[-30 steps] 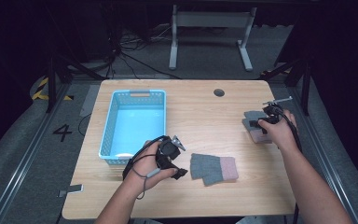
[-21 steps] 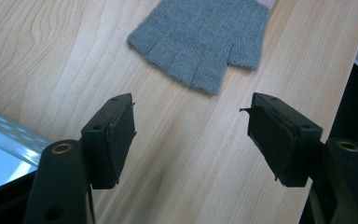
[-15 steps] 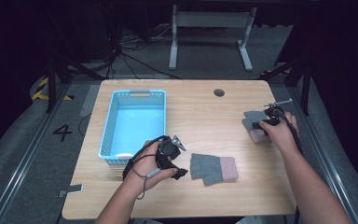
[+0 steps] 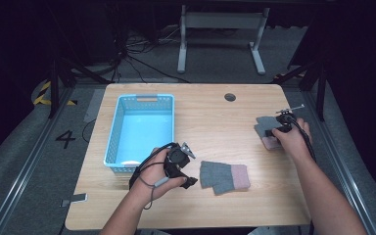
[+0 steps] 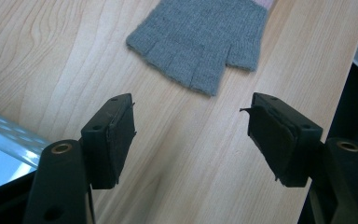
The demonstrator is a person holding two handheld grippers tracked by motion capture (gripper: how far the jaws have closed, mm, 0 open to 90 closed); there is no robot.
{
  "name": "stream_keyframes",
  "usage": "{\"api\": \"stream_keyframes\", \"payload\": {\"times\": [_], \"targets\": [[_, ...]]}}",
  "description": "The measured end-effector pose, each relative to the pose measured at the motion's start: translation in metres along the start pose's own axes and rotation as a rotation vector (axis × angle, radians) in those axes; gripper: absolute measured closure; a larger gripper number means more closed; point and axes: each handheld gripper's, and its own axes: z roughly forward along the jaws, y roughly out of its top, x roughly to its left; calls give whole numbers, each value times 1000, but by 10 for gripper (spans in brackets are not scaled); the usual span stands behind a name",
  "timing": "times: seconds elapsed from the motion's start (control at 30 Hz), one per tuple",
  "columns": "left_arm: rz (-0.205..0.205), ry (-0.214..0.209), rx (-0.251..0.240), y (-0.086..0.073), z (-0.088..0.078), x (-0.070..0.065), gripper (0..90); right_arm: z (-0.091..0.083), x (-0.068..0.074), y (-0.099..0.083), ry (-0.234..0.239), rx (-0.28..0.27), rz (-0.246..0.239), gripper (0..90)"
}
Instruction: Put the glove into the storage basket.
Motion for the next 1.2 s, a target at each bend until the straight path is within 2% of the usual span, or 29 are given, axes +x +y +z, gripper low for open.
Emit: {"api": "stream_keyframes", "payload": {"times": [0.07,0.33,0.4,0.57,0.77,0.93,1.0,1.17,1.2], "targets": [[-1,-2,1,0,0,0,324,0,1,1,-6,1,-7,666],[0,-7,1,0,2,0,324,-2,3,2,-4,6,-33,812],[0,-7,0,0,1,0,324,-3,2,2,3,-3,-27,847],[-5,-7,-4,0,1,1,324,-13,1,3,26,-28,-18,853],[3,-8,-6,2,1,0,324,-25,4,4,44,-57,-32,853],[1,-8,-4,3,0,0,324,-37,11,4,58,-81,-54,851],[7,-12,-3,4,1,0,324,-47,16,3,84,-106,-61,850],[10,-11,-8,5,1,0,324,-61,24,2,116,-120,-76,850],[15,-12,-10,6,1,0,324,-68,29,1,127,-126,-92,849]]}}
